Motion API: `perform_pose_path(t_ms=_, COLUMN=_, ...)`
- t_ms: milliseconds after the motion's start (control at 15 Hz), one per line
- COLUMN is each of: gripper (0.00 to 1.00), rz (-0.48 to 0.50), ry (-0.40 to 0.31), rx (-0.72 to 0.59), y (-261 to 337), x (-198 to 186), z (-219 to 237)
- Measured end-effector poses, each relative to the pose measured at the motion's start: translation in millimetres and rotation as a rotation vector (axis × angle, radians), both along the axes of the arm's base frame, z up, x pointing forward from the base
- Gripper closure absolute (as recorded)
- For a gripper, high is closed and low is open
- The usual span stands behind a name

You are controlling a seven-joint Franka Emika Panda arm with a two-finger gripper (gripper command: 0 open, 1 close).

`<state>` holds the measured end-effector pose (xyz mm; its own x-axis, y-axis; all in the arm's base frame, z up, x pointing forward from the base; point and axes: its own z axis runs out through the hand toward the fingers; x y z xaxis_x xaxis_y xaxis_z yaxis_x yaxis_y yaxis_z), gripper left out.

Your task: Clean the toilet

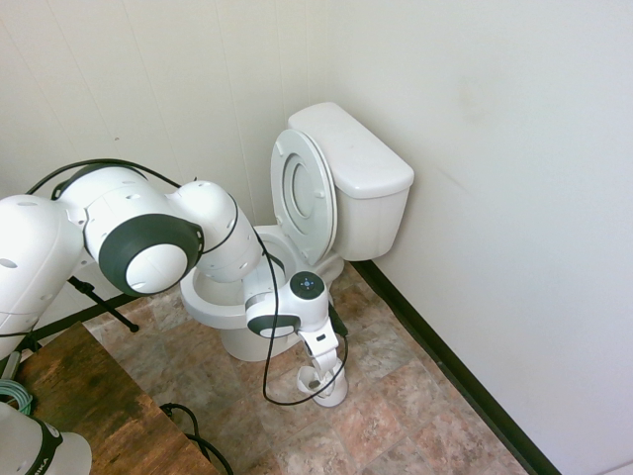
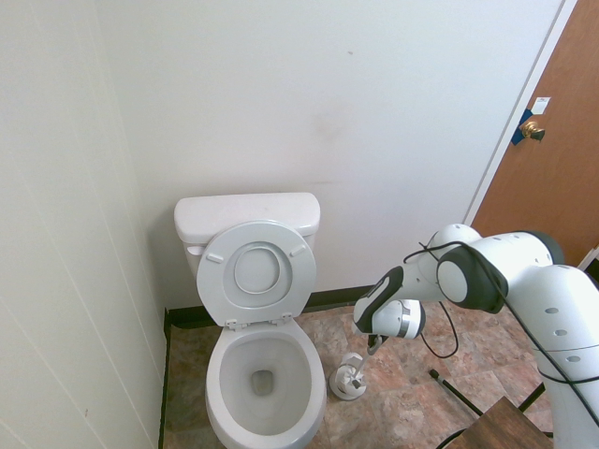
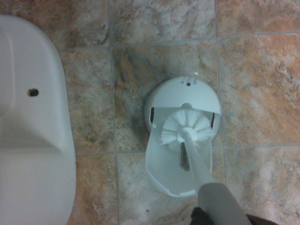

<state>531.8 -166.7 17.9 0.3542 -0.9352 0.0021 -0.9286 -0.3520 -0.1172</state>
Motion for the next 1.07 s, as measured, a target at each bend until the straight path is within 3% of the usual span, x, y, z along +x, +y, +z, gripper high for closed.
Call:
perform_pose_path(t_ms=667, gripper=1.00, rz=0.010, ry=-0.062, rx=-0.033, y=-14.7, x=-65.2, z=142.0)
perform_pose_path(t_ms=933, gripper=1.00, rz=0.101, ry=-0.038, rx=-0.053, y=-5.1, x=-74.7, z=241.5)
perform_pose_path(t_ms=1067, gripper=1.00, rz=0.111, ry=-0.024, rx=-0.073, y=3.6, x=-67.4, z=255.2)
